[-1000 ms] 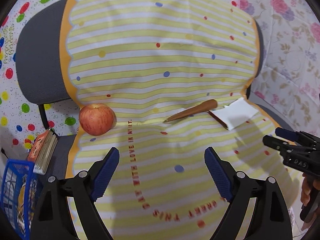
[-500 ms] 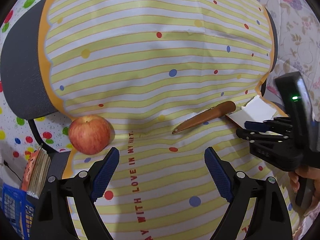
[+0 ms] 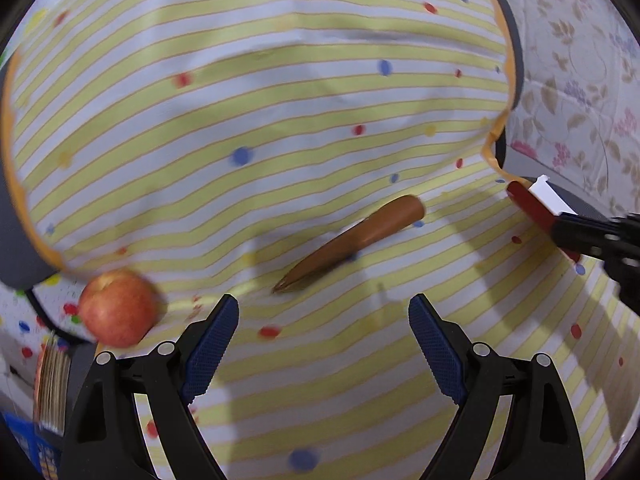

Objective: Collect trash
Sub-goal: 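Grasp the ice-cream cone with the left gripper while the right gripper grasps the white paper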

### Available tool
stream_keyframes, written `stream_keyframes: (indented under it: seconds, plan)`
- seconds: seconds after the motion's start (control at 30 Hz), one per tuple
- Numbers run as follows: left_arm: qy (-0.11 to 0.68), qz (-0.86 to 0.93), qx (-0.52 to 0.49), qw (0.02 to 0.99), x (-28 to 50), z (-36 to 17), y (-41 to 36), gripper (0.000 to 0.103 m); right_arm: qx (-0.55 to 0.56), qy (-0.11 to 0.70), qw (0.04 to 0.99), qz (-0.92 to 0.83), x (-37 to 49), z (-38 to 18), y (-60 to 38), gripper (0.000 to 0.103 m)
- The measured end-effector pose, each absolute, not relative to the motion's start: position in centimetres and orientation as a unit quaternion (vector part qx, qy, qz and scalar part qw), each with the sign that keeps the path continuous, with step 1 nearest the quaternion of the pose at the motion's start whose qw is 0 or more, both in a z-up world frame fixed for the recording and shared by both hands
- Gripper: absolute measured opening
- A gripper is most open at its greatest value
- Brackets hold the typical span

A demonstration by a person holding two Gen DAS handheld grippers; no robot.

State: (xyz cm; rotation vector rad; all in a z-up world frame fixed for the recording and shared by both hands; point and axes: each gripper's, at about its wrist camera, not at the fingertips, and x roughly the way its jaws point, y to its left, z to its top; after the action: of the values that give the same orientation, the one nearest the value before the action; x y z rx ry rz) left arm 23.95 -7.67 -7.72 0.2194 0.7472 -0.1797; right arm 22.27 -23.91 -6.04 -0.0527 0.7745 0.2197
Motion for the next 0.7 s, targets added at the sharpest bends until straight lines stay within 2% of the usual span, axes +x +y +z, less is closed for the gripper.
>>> stream_keyframes:
  seconds: [0.23,0.53,0.57,0.6,0.7]
  plan:
    - [0.384,-0.118,0.154,0.903,28.6,-8.5,-11.6,0.063,0.042,0.374,0.917,0.133,22.5,-5.7,-26.7,0.002]
    - [0.412,-0.14,0.229,0.871,32.9,-11.2,-15.6,0.062,0.066,0.36,0.92,0.139,22.7,-5.3,-27.9,0.002]
    - [0.409,-0.142,0.23,0.872,33.2,-11.2,-15.7,0.057,0.062,0.358,0.921,0.138,22.5,-5.2,-27.9,0.002]
    - [0.412,-0.146,0.229,0.87,33.4,-11.2,-15.8,0.042,0.06,0.357,0.922,0.136,22.4,-5.2,-27.9,0.002]
    - [0.401,-0.141,0.225,0.877,32.7,-10.4,-15.2,0.034,0.051,0.353,0.925,0.131,21.6,-5.0,-27.9,0.002]
